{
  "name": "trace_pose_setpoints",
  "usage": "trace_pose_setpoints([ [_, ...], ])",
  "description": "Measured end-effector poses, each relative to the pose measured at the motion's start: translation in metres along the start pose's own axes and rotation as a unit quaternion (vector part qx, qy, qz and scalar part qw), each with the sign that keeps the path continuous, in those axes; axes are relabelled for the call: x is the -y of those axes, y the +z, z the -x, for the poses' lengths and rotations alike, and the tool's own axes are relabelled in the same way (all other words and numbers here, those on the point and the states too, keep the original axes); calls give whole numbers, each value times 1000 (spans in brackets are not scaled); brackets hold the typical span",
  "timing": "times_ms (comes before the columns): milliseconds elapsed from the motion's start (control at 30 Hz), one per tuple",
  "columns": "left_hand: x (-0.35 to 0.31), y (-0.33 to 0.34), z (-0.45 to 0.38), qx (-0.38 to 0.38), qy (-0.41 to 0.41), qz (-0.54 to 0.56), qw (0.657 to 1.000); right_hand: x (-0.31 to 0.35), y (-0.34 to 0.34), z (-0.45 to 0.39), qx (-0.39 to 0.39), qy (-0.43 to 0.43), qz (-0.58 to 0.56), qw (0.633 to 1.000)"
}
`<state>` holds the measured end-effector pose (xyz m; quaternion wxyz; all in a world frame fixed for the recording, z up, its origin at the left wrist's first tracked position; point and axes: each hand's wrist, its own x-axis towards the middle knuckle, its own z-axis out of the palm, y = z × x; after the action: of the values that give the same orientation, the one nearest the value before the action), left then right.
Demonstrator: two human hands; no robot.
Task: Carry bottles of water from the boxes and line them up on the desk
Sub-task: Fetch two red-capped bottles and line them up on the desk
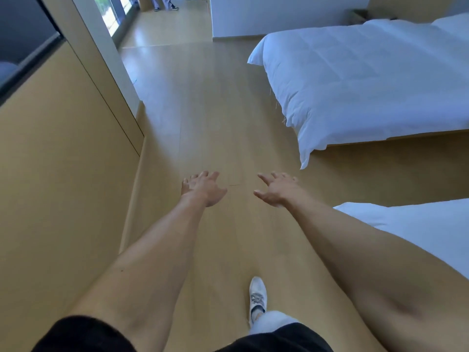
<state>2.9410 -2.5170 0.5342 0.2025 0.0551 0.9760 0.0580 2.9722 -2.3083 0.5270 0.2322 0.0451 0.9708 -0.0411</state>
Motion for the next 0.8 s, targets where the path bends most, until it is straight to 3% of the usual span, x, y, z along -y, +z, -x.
trace_pose_setpoints([
  [367,-14,-82,-166,-12,-47,49,998,-7,-112,-170,-3,-42,22,999],
  [800,20,-170,-405,-8,-4,42,999,35,-205,-385,-3,-1,22,1000],
])
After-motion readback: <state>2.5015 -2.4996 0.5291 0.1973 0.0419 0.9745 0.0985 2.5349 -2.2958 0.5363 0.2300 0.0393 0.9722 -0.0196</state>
